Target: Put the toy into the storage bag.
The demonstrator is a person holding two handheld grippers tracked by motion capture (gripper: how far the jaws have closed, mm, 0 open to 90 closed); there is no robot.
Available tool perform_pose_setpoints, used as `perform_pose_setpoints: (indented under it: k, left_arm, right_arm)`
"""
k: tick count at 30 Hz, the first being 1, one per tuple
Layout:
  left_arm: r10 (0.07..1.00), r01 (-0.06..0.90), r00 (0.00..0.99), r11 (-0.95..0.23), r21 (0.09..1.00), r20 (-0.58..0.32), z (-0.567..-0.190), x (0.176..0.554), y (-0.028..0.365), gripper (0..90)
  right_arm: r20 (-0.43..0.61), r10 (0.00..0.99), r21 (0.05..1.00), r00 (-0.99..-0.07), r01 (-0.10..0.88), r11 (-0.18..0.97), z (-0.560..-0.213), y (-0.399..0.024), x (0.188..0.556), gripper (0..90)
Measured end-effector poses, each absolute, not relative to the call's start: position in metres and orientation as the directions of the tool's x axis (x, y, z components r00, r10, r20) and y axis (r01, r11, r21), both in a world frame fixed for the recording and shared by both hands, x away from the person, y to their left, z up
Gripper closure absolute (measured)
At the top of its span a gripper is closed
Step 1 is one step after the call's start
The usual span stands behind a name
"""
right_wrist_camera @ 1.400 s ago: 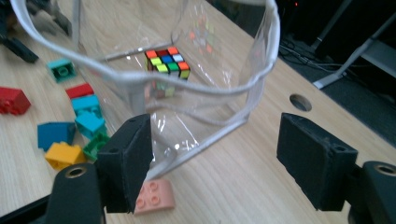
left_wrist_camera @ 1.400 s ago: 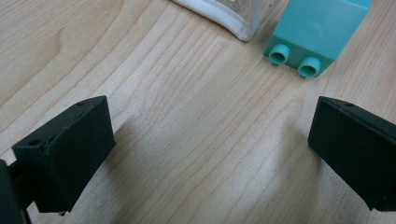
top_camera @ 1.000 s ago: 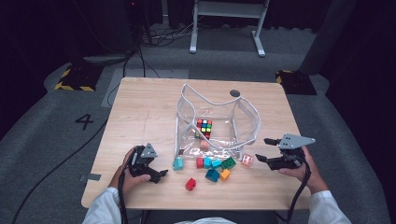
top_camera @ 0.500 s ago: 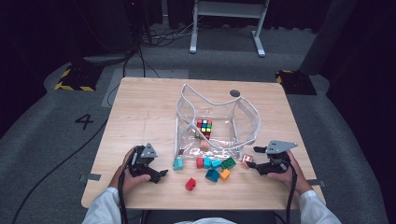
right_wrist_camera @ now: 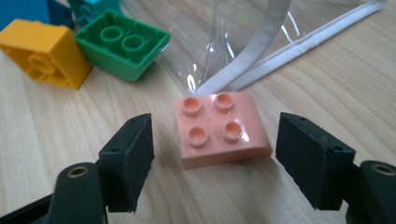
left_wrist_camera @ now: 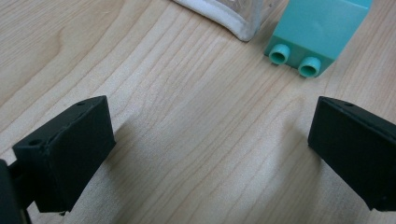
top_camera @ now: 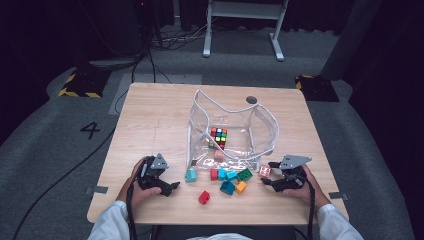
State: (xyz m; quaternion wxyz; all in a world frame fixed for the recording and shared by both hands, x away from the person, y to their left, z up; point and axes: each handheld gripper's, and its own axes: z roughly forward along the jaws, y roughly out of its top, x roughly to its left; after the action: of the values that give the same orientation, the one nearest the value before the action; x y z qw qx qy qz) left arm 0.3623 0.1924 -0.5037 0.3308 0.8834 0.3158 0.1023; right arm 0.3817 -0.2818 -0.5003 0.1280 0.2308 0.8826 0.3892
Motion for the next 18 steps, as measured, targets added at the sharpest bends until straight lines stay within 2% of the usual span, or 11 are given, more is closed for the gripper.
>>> perform_pose_setpoints:
  k: [7,18]
  left_arm:
    - [0.628,0.492,0.778,-0.580,0.650,-0.029,-0.504,0.362,0.192,0.4]
    - [0.628,0.491,0.778,-0.578,0.651,-0.029,-0.504,0.362,0.192,0.5]
  right_arm:
    - [-0.040,0.514,0.764,-0.857,0.305,0.569,-0.501,-0.281,0.382,28.2]
    - [-0.025,0.472,0.754,-0.881,0.294,0.587,-0.503,-0.278,0.369,29.1]
